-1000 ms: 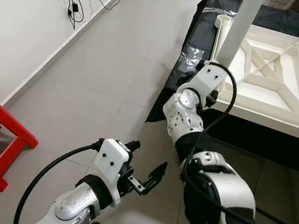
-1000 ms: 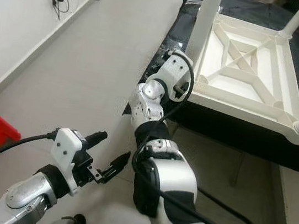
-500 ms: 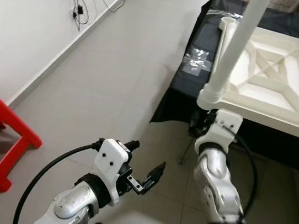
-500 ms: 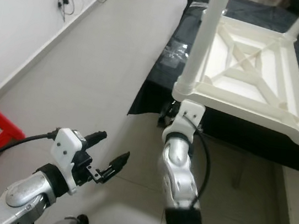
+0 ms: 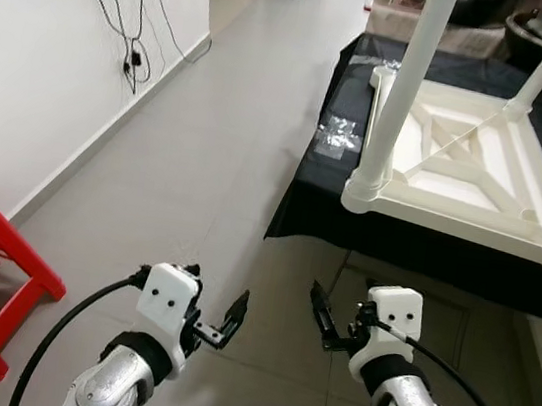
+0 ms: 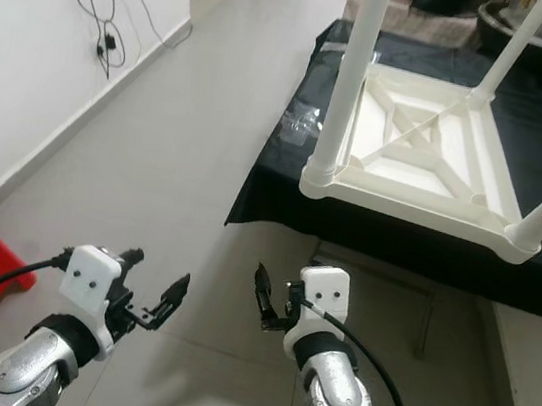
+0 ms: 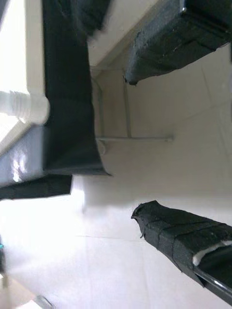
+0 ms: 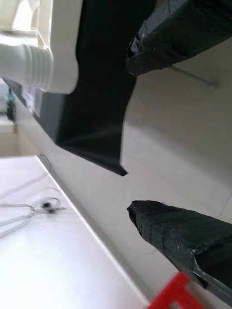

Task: Building children table

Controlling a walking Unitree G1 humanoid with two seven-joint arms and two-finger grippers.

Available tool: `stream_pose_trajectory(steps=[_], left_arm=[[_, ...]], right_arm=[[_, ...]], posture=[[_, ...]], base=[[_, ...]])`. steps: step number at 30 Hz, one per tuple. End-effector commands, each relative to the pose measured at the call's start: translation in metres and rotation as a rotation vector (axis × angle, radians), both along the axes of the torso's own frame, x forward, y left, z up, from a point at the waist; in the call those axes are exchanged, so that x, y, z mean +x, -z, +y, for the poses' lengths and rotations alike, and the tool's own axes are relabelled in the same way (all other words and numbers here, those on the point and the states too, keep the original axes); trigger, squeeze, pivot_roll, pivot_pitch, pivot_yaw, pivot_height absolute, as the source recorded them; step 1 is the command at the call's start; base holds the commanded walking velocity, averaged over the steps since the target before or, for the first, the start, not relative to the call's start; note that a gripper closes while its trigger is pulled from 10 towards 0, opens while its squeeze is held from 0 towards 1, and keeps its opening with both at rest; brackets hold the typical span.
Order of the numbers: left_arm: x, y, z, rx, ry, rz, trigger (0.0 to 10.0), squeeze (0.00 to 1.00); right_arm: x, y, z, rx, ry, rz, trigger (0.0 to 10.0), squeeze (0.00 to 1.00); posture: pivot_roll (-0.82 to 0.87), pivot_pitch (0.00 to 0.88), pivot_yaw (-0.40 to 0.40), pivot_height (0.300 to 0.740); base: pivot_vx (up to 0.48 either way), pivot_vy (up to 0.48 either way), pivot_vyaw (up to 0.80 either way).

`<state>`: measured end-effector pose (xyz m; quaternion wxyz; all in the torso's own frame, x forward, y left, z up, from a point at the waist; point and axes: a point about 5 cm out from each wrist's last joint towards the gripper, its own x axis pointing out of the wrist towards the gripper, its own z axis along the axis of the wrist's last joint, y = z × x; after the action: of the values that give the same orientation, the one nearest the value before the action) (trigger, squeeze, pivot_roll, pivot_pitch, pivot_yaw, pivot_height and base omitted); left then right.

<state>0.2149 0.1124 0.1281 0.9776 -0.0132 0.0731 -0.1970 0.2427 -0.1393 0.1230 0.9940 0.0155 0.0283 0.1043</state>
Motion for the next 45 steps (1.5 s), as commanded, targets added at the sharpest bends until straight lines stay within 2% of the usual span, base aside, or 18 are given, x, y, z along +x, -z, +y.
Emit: stream_pose_trajectory(steps=[1, 4, 8, 12, 14, 22, 42, 45], left_arm=[[0.002, 0.007, 0.002, 0.003, -0.017, 0.036, 10.0, 0.00], [0.010, 0.015, 0.001, 0.029, -0.025, 0.045, 10.0, 0.00], [0.019, 0.021, -0.002, 0.039, -0.044, 0.045, 10.0, 0.00], [0.022, 0.021, -0.003, 0.045, -0.048, 0.041, 10.0, 0.00], [0.029, 0.019, -0.009, 0.052, -0.052, 0.008, 10.0, 0.00], [0.037, 0.026, -0.008, 0.044, -0.072, 0.021, 10.0, 0.00], [0.039, 0.029, -0.008, 0.051, -0.064, 0.000, 10.0, 0.00], [0.039, 0.029, -0.009, 0.056, -0.058, -0.006, 10.0, 0.00]], right_arm=[[0.001, 0.004, 0.001, 0.004, 0.006, 0.025, 10.0, 0.00], [0.005, 0.010, 0.010, -0.005, -0.037, 0.050, 10.0, 0.00], [0.009, 0.014, 0.011, -0.032, -0.076, 0.073, 10.0, 0.00], [0.010, 0.015, 0.011, -0.039, -0.085, 0.074, 10.0, 0.00], [0.014, 0.020, 0.011, -0.050, -0.095, 0.095, 10.0, 0.00], [0.020, 0.025, 0.013, -0.056, -0.096, 0.103, 10.0, 0.00], [0.024, 0.027, 0.016, -0.065, -0.108, 0.094, 10.0, 0.00], [0.024, 0.027, 0.016, -0.065, -0.108, 0.094, 10.0, 0.00]], posture=[[0.09, 0.063, 0.007, 0.740], [0.08, 0.042, 0.006, 0.740], [0.05, 0.023, 0.009, 0.740], [0.04, 0.011, 0.013, 0.740], [0.02, 0.000, 0.008, 0.740], [0.00, 0.000, 0.015, 0.740], [0.00, 0.000, 0.012, 0.740], [0.00, 0.000, 0.010, 0.740]], base=[[0.000, 0.000, 0.00], [0.000, 0.000, 0.00], [0.000, 0.000, 0.00], [0.000, 0.000, 0.00], [0.000, 0.000, 0.00], [0.000, 0.000, 0.00], [0.000, 0.000, 0.00], [0.000, 0.000, -0.80]])
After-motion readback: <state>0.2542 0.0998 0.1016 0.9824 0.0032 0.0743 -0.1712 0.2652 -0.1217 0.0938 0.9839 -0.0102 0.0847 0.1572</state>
